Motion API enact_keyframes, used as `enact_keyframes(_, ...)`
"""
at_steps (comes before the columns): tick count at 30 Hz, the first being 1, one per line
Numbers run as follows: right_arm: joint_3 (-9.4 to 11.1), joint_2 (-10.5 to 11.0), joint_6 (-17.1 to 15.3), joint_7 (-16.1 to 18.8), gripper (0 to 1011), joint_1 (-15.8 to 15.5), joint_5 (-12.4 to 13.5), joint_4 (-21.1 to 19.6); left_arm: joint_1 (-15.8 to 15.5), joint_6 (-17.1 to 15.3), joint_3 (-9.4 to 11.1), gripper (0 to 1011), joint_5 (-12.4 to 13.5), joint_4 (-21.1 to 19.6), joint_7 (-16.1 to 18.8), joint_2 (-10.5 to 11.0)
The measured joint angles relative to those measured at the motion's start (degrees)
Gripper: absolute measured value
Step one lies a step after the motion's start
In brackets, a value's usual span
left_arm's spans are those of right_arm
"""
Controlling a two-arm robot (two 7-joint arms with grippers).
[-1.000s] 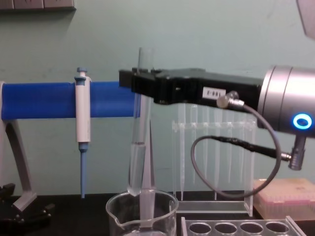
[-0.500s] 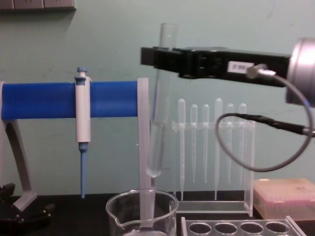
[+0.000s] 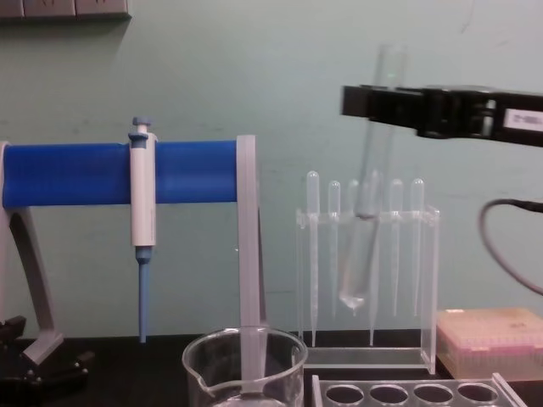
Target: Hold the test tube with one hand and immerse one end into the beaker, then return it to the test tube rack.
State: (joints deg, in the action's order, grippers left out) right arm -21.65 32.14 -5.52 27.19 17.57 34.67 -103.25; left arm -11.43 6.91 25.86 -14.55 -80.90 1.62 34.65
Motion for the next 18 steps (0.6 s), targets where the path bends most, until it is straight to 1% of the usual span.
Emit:
enact_keyframes(4, 1.18, 1.74, 0.82, 0.21, 224, -1.47, 0.70, 0.11, 0.00, 0.00, 0.00, 1000, 0.00, 0.00, 0.00, 0.00)
enact_keyframes(8, 1.82, 3.12, 1.57, 0.48, 224, -2.91, 0.87, 0.14, 0.00, 0.00, 0.00, 1000, 0.00, 0.00, 0.00, 0.00)
enact_keyframes(13, 2.07, 4.23, 2.51, 0.88, 224, -4.34, 0.59, 0.33, 0.00, 0.00, 0.00, 1000, 0.00, 0.00, 0.00, 0.00)
enact_keyframes(18, 1.62, 4.51, 3.19, 1.31, 225, -5.31, -0.23, 1.26, 0.00, 0.00, 0.00, 1000, 0.00, 0.00, 0.00, 0.00)
